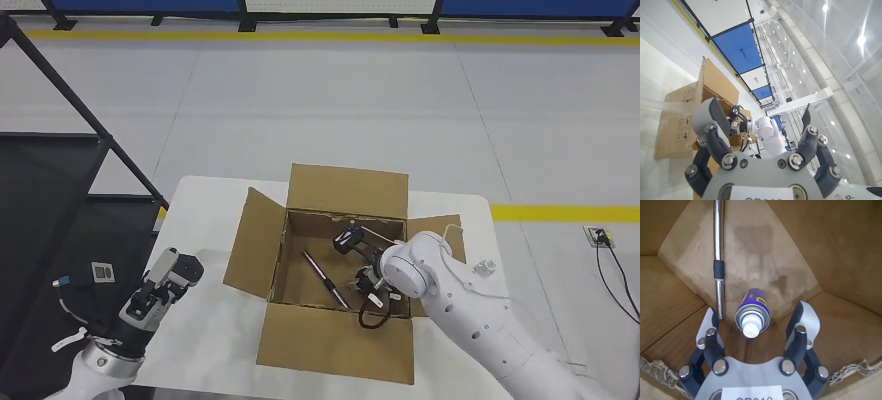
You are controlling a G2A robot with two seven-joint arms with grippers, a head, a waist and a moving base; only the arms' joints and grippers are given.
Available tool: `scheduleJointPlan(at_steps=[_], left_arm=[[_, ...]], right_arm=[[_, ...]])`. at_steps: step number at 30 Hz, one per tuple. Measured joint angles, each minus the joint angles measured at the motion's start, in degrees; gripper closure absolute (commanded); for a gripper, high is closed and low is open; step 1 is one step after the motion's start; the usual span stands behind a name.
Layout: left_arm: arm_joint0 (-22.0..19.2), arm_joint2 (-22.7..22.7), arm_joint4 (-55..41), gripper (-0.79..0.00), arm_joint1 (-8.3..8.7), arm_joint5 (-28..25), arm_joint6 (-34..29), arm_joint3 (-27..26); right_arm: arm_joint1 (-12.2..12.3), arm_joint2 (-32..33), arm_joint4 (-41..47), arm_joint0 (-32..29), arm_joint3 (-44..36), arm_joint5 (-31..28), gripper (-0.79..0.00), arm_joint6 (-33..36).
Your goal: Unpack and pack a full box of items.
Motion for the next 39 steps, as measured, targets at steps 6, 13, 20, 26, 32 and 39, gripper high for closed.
scheduleJointPlan(at_steps=[6,13,20,26,32,39], left_arm=[[0.0,0.0,0.0,-0.785,0.00,0.0,0.0,0.0],[0.0,0.0,0.0,-0.785,0.00,0.0,0.0,0.0],[0.0,0.0,0.0,-0.785,0.00,0.0,0.0,0.0],[0.0,0.0,0.0,-0.785,0.00,0.0,0.0,0.0],[0.0,0.0,0.0,-0.785,0.00,0.0,0.0,0.0],[0.0,0.0,0.0,-0.785,0.00,0.0,0.0,0.0]], right_arm=[[0.0,1.1,1.0,-0.2,-0.1,-1.0,0.000,1.7],[0.4,3.2,0.9,-0.8,-1.2,-1.4,0.000,2.6],[2.7,11.5,3.1,-4.2,-10.6,-4.1,0.000,1.8],[6.3,25.0,-0.6,-14.3,-28.7,-1.7,0.000,2.0],[8.9,43.2,-4.2,-29.5,-45.8,2.3,0.000,-1.2],[9.5,60.4,-3.1,-45.9,-50.7,6.5,0.000,-7.9]])
